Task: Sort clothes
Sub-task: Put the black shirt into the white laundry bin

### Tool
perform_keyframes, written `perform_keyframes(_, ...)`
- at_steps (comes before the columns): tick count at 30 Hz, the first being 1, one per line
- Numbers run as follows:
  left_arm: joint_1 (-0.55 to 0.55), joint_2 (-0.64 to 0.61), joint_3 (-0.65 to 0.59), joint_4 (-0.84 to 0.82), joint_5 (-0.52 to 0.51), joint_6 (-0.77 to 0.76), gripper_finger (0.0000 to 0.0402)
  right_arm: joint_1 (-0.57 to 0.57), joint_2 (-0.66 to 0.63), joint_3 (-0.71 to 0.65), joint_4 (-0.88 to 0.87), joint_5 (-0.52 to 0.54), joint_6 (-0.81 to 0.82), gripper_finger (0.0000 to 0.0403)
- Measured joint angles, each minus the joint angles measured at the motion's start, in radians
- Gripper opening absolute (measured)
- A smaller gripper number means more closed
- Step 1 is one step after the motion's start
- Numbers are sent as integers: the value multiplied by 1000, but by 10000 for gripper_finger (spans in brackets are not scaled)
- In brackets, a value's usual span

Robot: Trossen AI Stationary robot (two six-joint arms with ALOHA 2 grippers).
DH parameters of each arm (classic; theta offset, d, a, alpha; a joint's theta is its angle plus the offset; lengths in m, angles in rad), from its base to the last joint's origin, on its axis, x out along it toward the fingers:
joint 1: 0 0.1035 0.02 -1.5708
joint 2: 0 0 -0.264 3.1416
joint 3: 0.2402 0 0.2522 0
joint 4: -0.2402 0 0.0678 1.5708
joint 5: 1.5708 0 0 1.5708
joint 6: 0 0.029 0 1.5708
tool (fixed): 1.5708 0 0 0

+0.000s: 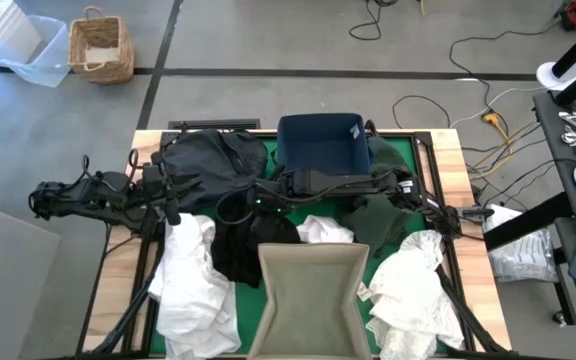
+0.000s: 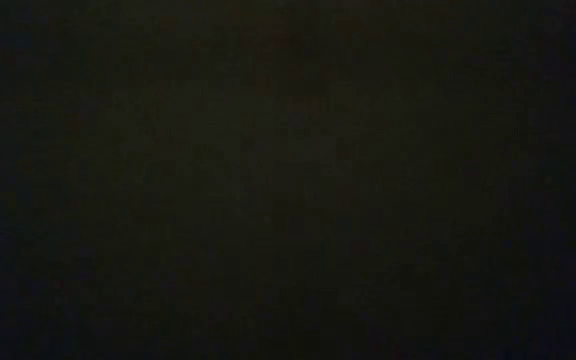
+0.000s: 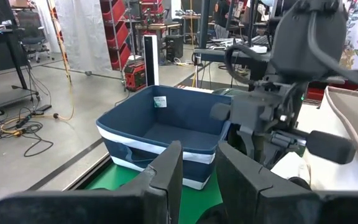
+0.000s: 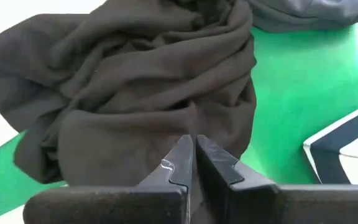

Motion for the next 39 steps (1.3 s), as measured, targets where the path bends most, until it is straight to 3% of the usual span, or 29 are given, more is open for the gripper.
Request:
perform_keyframes(6, 0, 0, 0, 0, 0, 0, 77, 2, 0, -34, 57, 5, -44, 13)
perform_keyframes(30, 0, 0, 0, -17, 0, 2, 77, 9, 0, -93, 99, 5, -484, 13)
perform_keyframes(39, 0, 0, 0, -17, 0, 2, 77, 9, 0, -112, 123, 2, -541, 13)
